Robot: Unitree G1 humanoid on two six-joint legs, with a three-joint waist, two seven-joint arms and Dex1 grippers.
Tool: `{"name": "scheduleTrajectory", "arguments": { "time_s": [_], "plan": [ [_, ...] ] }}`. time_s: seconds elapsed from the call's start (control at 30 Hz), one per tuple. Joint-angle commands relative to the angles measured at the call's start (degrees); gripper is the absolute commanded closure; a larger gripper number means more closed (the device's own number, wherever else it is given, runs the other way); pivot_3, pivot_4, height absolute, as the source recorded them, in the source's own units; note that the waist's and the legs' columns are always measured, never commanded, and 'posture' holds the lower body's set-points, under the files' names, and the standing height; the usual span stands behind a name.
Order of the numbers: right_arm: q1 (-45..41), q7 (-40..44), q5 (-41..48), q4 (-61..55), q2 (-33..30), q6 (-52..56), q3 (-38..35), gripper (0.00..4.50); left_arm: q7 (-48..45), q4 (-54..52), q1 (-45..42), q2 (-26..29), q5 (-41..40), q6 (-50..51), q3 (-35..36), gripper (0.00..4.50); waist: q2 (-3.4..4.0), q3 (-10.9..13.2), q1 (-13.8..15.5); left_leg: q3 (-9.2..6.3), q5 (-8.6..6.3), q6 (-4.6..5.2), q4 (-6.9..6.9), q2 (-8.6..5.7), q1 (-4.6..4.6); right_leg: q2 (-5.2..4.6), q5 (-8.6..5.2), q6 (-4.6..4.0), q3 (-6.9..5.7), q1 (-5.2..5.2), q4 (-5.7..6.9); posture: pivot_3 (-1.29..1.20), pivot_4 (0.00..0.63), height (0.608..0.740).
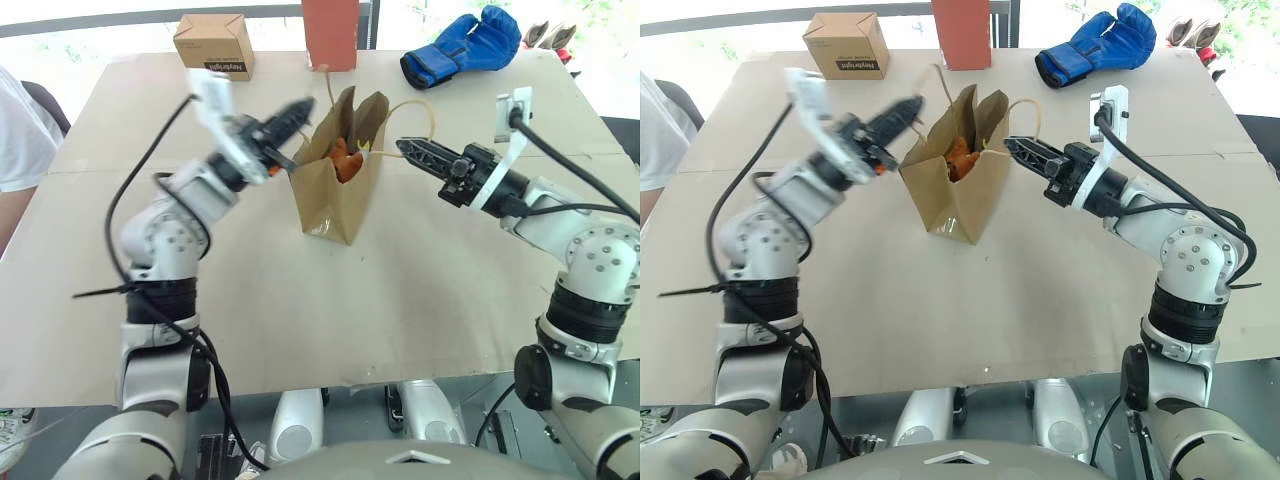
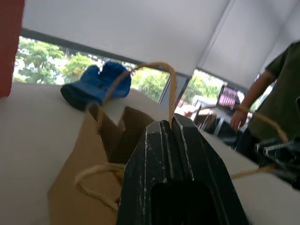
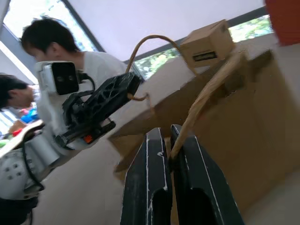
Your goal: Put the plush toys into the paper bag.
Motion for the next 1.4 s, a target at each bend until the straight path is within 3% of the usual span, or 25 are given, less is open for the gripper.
{"name": "scheduleTrajectory", "arguments": {
  "time_s": [0.03, 0.1, 0.2, 0.37, 0.5, 0.67, 0.77, 1.03, 1.13, 1.33, 1.4],
  "plan": [
    [0.1, 1.5, 0.4, -3.0, -2.2, -3.3, -1.2, 3.67, -5.4, -0.9, 0.0, 2.2, -0.5, 0.3, 2.7, 4.16, 0.0, 0.0, -0.2, 0.01, 0.0, 0.0, -0.03, 0.02, 0.0, 0.02, 0.0, 0.0, 0.02, -0.02, -0.01, 0.0, 0.15, 0.74],
    [1.7, 1.6, 1.9, -4.9, -4.0, -2.6, -2.4, 2.83, -6.8, -0.8, 0.7, 3.5, 0.4, -0.6, 4.2, 3.51, 0.0, 0.0, -0.2, 0.0, 0.0, 0.0, -0.14, 0.04, 0.01, 0.03, -0.01, 0.01, 0.01, -0.03, -0.03, 0.0, 0.15, 0.74],
    [7.1, 5.9, 2.4, -9.7, -10.3, -1.4, -1.0, 1.36, -10.4, -2.9, 3.6, 7.0, -2.6, 2.3, 7.8, 2.14, 0.0, 0.0, 0.1, -0.03, 0.0, 0.0, -0.3, 0.05, 0.02, 0.03, -0.01, 0.01, -0.03, -0.03, -0.13, 0.0, 0.15, 0.74],
    [12.5, 10.3, 0.1, -14.3, -15.4, -3.8, 3.1, 1.35, -16.6, -7.7, 10.8, 13.7, -5.6, 6.5, 11.9, 0.08, 0.0, 0.0, -0.2, 0.07, -0.01, 0.0, -0.43, 0.07, 0.07, -0.01, -0.02, 0.0, 0.04, -0.03, -0.25, 0.0, 0.15, 0.74],
    [9.8, 10.0, -13.0, -8.7, -12.1, -13.2, 15.2, 1.35, -17.6, -10.4, 17.2, 13.4, -0.8, 3.0, 9.7, 0.03, 0.01, 0.0, -0.2, 0.01, 0.01, 0.0, -0.39, 0.07, 0.21, 0.01, -0.1, -0.13, 0.03, 0.0, -0.21, 0.0, 0.15, 0.74],
    [3.0, 12.5, -26.4, 3.4, -5.6, -24.7, 27.7, 3.26, -13.0, -14.2, 19.1, 9.0, 4.9, 1.8, 3.7, 0.0, -0.01, 0.0, 0.4, 0.01, 0.01, -0.01, -0.12, 0.04, 0.09, 0.02, -0.12, -0.22, 0.1, -0.02, -0.12, 0.0, 0.15, 0.74],
    [-0.7, 14.5, -29.7, 10.5, -0.8, -30.1, 30.3, 4.42, -10.3, -15.7, 19.4, 5.9, 7.1, 0.7, 1.7, 0.0, -0.02, 0.0, 0.5, 0.03, 0.0, 0.0, -0.01, 0.01, 0.0, 0.01, 0.0, -0.03, 0.12, -0.01, -0.15, 0.0, 0.15, 0.74],
    [-0.4, 19.2, -33.2, 19.0, 5.3, -37.0, 30.5, 4.47, -5.3, -16.9, 18.6, 1.7, 11.7, -1.1, 0.5, 0.0, -0.02, 0.0, 0.4, -0.06, 0.0, 0.0, -0.03, 0.03, 0.02, 0.04, 0.01, -0.01, 0.05, -0.01, -0.02, 0.0, 0.15, 0.74],
    [1.1, 19.8, -34.3, 21.3, 6.1, -38.3, 30.2, 4.47, 4.4, -15.1, 17.2, -2.9, 16.9, -1.9, 0.0, 0.0, -0.02, 0.0, 0.6, -0.06, 0.0, 0.0, -0.01, 0.02, 0.06, 0.04, 0.01, -0.01, 0.05, 0.02, 0.02, 0.0, 0.15, 0.74],
    [2.4, 20.0, -35.9, 23.6, 7.1, -39.3, 29.5, 4.47, 12.4, -13.0, 15.7, -9.3, 24.7, -4.6, -3.0, 0.0, -0.02, 0.0, 0.4, -0.04, 0.0, 0.0, 0.08, 0.01, 0.05, 0.04, 0.02, 0.01, 0.08, 0.04, 0.05, 0.0, 0.15, 0.74],
    [2.8, 19.9, -36.2, 23.2, 7.1, -39.4, 29.3, 4.5, 12.9, -11.6, 14.8, -10.8, 24.8, -5.9, -2.2, 0.6, -0.02, 0.0, 0.3, -0.05, 0.0, 0.0, 0.07, 0.01, 0.07, 0.06, 0.02, 0.0, 0.09, 0.04, 0.07, 0.0, 0.15, 0.74]
  ]
}}
